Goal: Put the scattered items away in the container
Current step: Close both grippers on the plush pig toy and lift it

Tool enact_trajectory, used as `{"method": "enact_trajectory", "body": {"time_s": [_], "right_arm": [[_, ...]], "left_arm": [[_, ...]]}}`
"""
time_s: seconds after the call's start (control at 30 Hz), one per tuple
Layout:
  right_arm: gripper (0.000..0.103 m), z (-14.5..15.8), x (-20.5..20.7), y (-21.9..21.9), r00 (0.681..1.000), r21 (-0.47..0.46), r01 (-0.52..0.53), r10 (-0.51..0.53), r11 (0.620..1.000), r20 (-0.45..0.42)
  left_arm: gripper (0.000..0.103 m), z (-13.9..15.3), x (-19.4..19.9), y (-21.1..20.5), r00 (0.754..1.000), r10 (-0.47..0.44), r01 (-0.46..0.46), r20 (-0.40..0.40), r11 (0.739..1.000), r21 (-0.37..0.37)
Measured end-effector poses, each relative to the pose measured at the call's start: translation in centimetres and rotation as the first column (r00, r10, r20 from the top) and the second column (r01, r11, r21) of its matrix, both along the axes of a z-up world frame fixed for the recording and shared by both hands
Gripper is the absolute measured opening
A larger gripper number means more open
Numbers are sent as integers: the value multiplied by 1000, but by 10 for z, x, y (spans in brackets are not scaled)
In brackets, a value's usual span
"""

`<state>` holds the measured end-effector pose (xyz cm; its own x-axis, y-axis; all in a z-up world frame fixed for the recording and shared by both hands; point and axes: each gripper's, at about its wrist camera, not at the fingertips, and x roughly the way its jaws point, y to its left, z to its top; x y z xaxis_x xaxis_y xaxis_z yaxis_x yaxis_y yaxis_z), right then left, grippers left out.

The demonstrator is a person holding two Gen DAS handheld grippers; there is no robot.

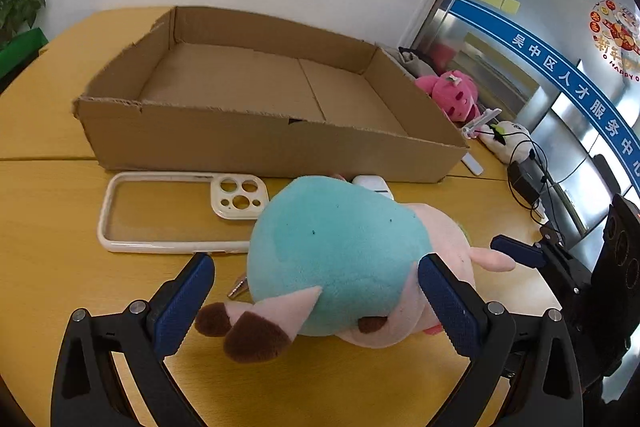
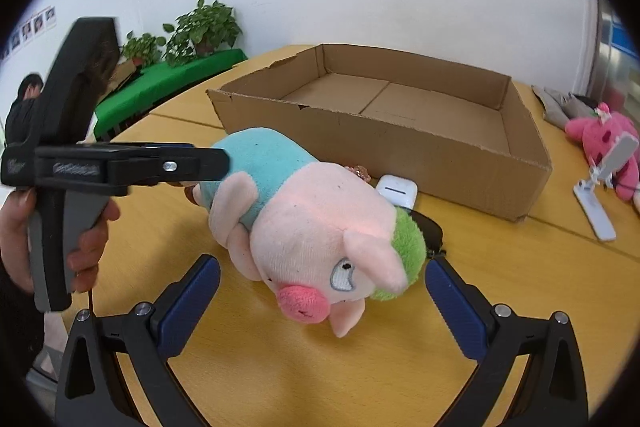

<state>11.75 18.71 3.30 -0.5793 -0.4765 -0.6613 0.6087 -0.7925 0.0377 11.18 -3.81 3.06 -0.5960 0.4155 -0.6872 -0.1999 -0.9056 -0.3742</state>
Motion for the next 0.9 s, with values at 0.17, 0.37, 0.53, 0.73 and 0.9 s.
{"method": "enact_trajectory", "body": {"time_s": [0.17,0.37,0.53,0.73,0.9], "right_arm": [[102,-7,-21,-12,999,27,-33,32,999,36],[103,-24,-36,-26,998,71,-33,29,997,54],[102,-28,-35,-23,998,37,-5,2,999,64],[91,-26,-31,-17,996,6,18,-19,1000,82],[86,-12,-22,-18,998,-52,-1,5,999,70]], "left_arm": [[103,-12,-13,1,997,-67,63,37,993,99],[102,-22,-21,-2,992,-106,92,71,981,170],[96,-19,-18,2,991,-116,105,62,981,160],[90,-10,-8,1,993,-112,105,37,983,150],[89,22,9,-3,995,-87,92,-55,991,100]]}}
